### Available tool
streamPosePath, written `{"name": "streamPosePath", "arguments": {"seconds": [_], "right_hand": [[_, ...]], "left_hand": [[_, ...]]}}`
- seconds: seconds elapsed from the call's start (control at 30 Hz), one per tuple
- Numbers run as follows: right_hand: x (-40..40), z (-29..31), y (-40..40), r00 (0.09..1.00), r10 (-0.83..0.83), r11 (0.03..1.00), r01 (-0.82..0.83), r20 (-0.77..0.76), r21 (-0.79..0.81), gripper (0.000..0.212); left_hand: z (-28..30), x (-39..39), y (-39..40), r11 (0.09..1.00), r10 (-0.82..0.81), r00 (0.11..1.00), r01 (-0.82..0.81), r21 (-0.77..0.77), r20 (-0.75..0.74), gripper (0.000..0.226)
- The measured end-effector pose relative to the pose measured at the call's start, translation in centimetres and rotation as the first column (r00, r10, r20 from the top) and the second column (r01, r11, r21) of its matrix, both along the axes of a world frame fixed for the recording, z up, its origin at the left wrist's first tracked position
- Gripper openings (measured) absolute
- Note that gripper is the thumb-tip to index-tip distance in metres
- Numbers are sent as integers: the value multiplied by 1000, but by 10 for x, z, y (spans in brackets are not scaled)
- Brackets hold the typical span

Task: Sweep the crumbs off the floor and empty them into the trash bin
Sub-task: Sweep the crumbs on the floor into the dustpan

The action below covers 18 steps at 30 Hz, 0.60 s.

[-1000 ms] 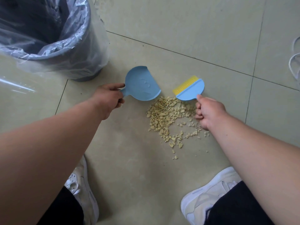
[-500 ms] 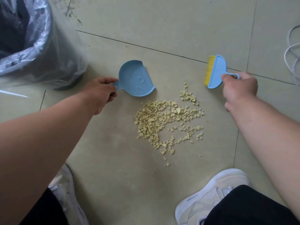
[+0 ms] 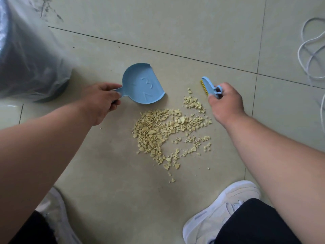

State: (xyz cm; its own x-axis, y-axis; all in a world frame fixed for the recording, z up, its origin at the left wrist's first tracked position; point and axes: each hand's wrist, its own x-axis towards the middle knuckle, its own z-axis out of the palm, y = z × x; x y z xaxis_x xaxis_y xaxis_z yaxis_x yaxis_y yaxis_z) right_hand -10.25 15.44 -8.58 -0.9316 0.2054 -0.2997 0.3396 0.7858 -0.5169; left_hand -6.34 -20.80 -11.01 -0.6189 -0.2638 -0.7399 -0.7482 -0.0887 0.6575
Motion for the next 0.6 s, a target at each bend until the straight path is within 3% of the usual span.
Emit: {"name": "streamPosePath", "arguments": {"seconds": [0.07,0.23,0.6], "right_hand": [[6,-4,-3,996,82,997,-82,22,16,11],[20,-7,-25,966,231,972,-235,113,28,50],[54,-8,-84,899,412,905,-423,147,45,57]], "left_hand": [[-2,1,0,1000,-1,1000,1,11,2,25],[-4,3,-4,999,15,1000,-16,48,23,26],[-3,14,-30,996,57,997,-60,69,49,26]]}}
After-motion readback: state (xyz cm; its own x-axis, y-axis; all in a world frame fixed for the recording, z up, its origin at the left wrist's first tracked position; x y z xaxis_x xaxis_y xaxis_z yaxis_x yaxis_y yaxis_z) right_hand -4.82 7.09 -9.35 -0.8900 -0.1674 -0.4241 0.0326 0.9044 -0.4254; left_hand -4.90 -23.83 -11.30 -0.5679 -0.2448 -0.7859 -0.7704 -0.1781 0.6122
